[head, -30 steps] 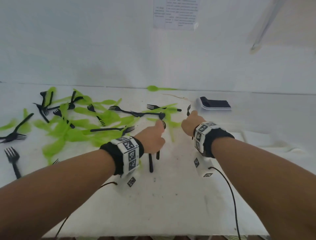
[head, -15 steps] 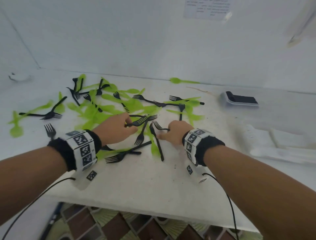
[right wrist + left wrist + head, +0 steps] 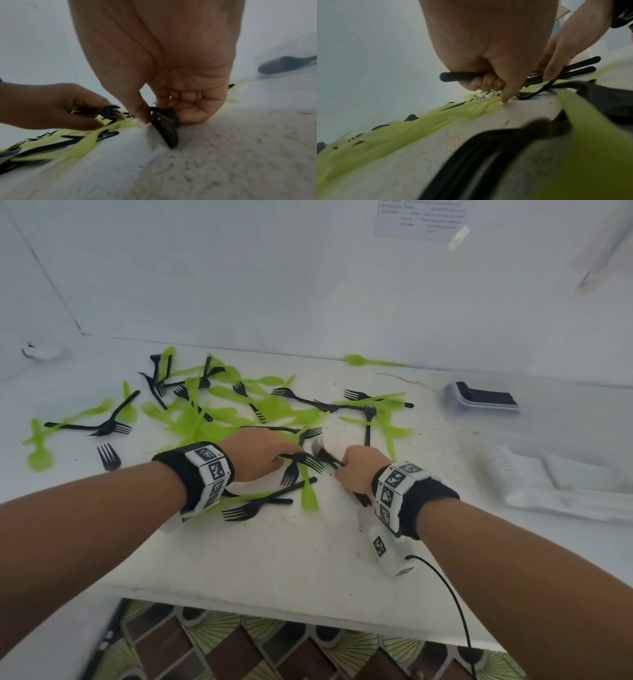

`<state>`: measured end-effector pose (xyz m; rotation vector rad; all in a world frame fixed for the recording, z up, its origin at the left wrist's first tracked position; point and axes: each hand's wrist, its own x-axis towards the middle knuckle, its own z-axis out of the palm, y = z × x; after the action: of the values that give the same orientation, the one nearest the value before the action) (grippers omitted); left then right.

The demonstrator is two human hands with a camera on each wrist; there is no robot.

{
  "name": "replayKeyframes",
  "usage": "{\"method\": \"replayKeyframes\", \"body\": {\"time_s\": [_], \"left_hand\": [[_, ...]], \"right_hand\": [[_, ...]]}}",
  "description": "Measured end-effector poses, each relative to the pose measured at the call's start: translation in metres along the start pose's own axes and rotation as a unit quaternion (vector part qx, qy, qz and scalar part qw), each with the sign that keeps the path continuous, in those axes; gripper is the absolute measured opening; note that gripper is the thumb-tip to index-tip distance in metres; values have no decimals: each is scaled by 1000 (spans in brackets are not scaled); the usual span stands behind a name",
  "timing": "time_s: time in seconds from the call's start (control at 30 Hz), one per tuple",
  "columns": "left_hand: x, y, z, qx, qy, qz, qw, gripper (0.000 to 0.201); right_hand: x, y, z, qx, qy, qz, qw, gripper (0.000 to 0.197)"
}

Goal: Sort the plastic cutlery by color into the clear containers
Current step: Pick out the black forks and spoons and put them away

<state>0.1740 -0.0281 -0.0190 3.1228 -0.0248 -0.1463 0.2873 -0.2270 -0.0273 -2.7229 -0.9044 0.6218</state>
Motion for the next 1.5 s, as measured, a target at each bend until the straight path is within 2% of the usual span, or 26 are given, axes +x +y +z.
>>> {"method": "replayKeyframes", "body": {"time_s": [0.07, 0.2, 0.37, 0.47, 0.53, 0.6, 0.7, 0.73, 0.77, 0.8, 0.83, 0.87, 0.93, 0.97, 1.0, 1.1, 1.2, 1.3, 1.4, 1.5], "left_hand": [[5, 0, 1, -18, 24, 14, 999, 24], [12, 1, 1, -80, 60, 32, 994, 19], [11, 5, -10, -130, 112, 39, 984, 19], [4, 8, -28, -229, 155, -24, 961, 18], [-3, 5, -43, -353, 188, -110, 910, 20], [-10, -1, -55, -458, 220, -189, 840, 15], [-27, -11, -62, -570, 278, -250, 732, 7], [-36, -14, -63, -588, 290, -267, 706, 5], [-46, -18, -62, -592, 295, -284, 694, 5], [-58, -21, -60, -583, 291, -304, 695, 8], [-72, -24, -58, -561, 280, -324, 709, 8], [-88, -29, -54, -520, 260, -342, 738, 5], [-120, -31, -46, -370, 199, -373, 827, 15], [-135, -30, -42, -297, 167, -381, 860, 20], [-149, -27, -37, -255, 144, -387, 874, 22], [-181, -24, -19, -225, 121, -406, 877, 21], [-196, -34, -3, -182, 89, -390, 898, 11], [-195, -46, 6, -119, 13, -370, 921, 25], [-187, -61, 17, -106, 16, -343, 933, 20], [-174, -79, 19, -125, 15, -306, 944, 24]], "right_hand": [[-2, 6, -5, 52, 20, 42, 998, 33], [-4, 9, -11, 140, 78, 48, 986, 44], [5, -2, -15, 186, 147, 25, 971, 23], [12, -8, -16, 168, 149, 16, 974, 22], [16, -12, -13, 146, 123, 7, 982, 21], [17, -21, -7, 126, 91, -36, 987, 21], [12, -47, 1, 101, 35, -169, 980, 24], [9, -56, 3, 78, 2, -213, 974, 26], [7, -63, 4, 45, -37, -249, 967, 27], [4, -70, 5, 7, -73, -274, 959, 28], [3, -74, 7, -29, -102, -289, 951, 28], [3, -76, 8, -55, -119, -298, 945, 27], [6, -77, 10, -77, -121, -310, 940, 24], [8, -76, 12, -80, -112, -316, 939, 21], [10, -76, 13, -79, -103, -321, 938, 20], [13, -75, 15, -60, -103, -324, 938, 19], [12, -73, 15, -31, -97, -323, 941, 19], [12, -75, 15, 14, -62, -303, 951, 25], [10, -85, 13, 55, -17, -245, 968, 27], [12, -108, 17, 59, 4, -220, 974, 24]]}}
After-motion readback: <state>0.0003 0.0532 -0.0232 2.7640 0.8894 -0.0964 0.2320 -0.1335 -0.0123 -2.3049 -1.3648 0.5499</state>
